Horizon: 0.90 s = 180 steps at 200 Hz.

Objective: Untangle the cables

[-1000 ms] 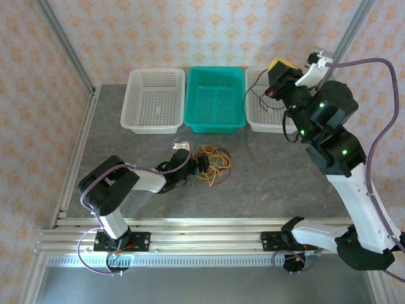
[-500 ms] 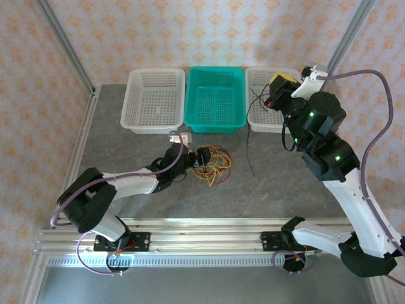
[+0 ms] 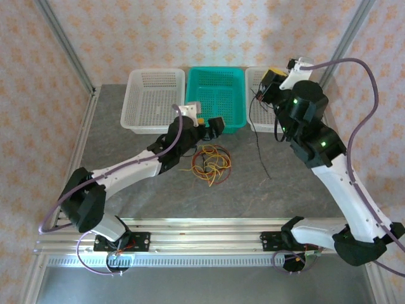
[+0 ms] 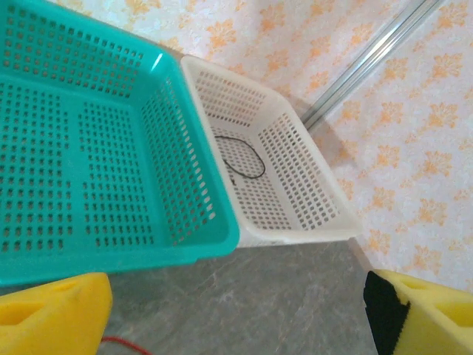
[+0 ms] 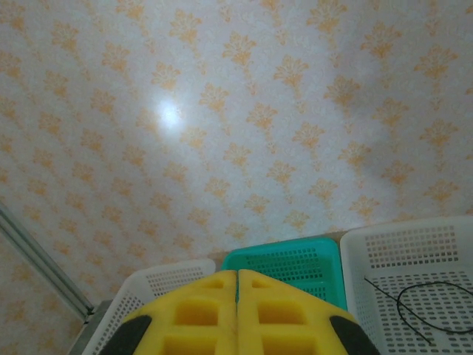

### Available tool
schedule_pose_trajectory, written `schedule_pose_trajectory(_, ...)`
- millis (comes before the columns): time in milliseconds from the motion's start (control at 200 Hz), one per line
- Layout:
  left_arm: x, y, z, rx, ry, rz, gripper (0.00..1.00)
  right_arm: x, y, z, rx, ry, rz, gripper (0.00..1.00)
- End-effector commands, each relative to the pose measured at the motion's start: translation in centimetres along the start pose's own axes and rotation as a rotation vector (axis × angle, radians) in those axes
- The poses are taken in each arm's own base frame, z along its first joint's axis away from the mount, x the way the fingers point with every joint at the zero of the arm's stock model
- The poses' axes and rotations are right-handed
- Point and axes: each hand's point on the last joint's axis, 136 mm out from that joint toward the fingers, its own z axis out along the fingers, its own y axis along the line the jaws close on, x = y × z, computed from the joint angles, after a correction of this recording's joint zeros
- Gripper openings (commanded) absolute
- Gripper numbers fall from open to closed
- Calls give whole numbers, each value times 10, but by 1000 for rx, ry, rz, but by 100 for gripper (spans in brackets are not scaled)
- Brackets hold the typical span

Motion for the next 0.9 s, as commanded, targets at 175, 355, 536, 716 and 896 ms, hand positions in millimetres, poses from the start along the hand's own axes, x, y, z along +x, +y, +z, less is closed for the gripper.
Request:
schedule_pose_trajectory(175, -13, -26, 40, -7, 54, 96, 98, -47, -12, 13, 36, -110, -17, 0)
schedule_pose_trajectory(355, -31, -44, 61, 13, 44, 133, 99, -63, -30, 35, 73, -129, -9, 0)
schedule_pose_trajectory(536, -48, -63, 79, 36, 20, 160, 99, -76, -41, 65, 88, -144, -3, 0)
schedule_pose_trajectory(716, -53, -72, 99, 56, 11, 159, 99, -78, -56, 102, 113, -142, 6, 0)
schedule_pose_trajectory(896, -60, -84, 115, 92, -8, 156, 99, -86, -78, 133, 141, -147, 30, 0)
